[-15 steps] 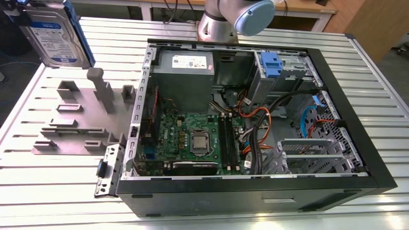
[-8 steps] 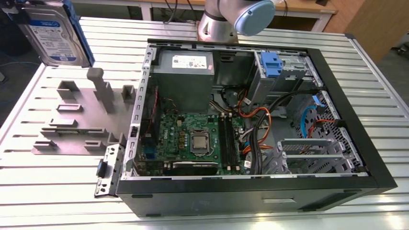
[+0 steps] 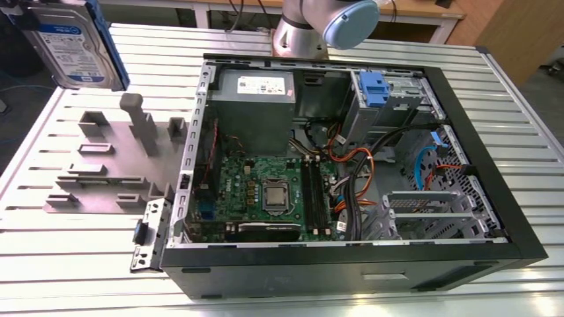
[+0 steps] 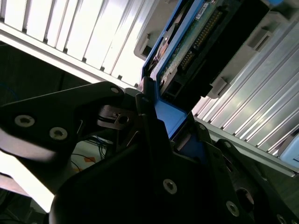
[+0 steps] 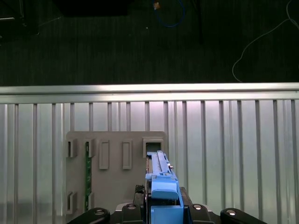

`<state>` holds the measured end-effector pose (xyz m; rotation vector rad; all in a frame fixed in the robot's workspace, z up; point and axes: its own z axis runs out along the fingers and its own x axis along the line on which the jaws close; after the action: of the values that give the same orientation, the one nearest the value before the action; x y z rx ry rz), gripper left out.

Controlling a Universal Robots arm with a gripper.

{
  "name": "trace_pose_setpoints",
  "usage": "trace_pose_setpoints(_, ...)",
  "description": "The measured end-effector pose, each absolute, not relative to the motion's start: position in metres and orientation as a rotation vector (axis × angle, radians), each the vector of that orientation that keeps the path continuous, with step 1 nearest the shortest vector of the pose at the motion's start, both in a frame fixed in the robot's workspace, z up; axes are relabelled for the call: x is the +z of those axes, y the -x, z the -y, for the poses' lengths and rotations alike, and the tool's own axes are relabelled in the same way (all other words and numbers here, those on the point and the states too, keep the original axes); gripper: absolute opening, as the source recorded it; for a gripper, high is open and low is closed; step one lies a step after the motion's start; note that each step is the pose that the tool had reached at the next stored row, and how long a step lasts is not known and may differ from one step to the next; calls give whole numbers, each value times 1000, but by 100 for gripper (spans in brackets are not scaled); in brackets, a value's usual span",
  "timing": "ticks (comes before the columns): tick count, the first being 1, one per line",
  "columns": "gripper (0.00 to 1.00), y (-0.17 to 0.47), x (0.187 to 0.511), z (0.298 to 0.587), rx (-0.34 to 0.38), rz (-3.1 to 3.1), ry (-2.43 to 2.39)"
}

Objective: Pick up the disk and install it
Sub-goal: 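Pick up the disk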

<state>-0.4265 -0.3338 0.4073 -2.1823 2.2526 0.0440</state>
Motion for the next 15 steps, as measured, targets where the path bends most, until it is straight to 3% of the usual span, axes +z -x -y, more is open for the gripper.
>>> trace_pose_setpoints(15,36,427,415,334,44,-2253,2182)
